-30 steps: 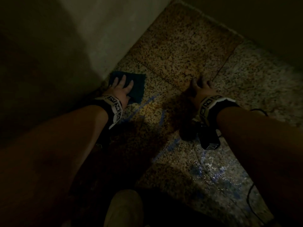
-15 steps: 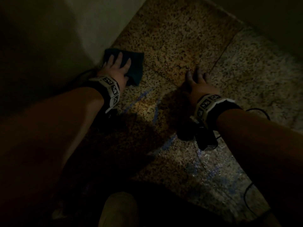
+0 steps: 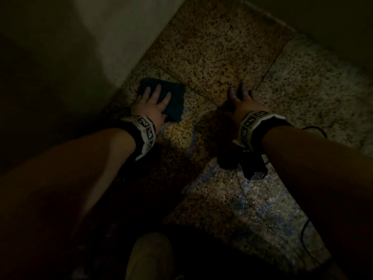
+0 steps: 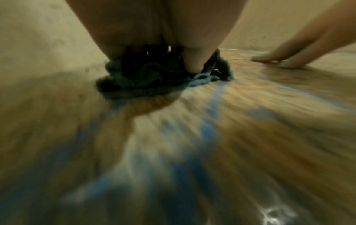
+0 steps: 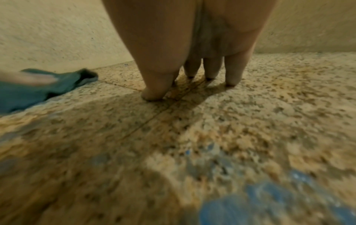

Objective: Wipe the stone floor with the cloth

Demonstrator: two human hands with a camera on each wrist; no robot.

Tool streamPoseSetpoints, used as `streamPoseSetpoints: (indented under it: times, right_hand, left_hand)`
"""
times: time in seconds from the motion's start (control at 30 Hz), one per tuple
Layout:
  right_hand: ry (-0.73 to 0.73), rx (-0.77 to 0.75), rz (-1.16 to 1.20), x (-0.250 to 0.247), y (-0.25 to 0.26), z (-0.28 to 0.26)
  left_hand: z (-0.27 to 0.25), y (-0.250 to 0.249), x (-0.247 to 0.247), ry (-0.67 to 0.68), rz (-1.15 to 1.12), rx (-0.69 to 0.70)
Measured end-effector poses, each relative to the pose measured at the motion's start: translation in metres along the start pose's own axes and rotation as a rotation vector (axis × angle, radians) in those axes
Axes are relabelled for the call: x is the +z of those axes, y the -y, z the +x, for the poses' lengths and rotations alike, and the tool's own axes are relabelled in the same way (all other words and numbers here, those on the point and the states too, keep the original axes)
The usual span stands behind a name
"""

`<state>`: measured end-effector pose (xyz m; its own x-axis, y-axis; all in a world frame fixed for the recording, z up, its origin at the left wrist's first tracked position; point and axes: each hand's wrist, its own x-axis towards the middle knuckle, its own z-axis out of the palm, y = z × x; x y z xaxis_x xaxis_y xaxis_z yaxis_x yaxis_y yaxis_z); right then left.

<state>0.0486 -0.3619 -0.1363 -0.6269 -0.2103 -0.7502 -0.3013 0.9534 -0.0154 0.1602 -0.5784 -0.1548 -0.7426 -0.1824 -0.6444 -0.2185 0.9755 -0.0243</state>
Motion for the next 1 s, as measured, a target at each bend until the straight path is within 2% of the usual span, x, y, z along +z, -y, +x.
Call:
streamPoseSetpoints:
  times: [0.3, 0.57, 0.73, 0.87, 1.0]
  right_hand:
    - [0.005, 0.018, -0.005, 0.000, 0.003, 0.000]
    - [-0.014, 0.010, -0.031, 0.006, 0.000, 0.004]
    - [-0.012, 0.011, 0.006, 0.007, -0.001, 0.005]
    - [-0.013, 0.005, 0.005, 0.007, -0.002, 0.005]
    - [-0.008, 0.004, -0.010, 0.006, -0.002, 0.005]
  left_hand:
    - [-0.020, 0.000, 0.017, 0.006, -0.059, 0.031]
    - [0.016, 0.005, -0.002, -0.010, -0.076, 0.078]
    - [0.030, -0.013, -0.026, -0.021, -0.028, 0.039]
    - [0.024, -0.017, -0.027, -0.011, -0.018, 0.036]
    - [0.006, -0.020, -0.015, 0.005, 0.021, 0.098]
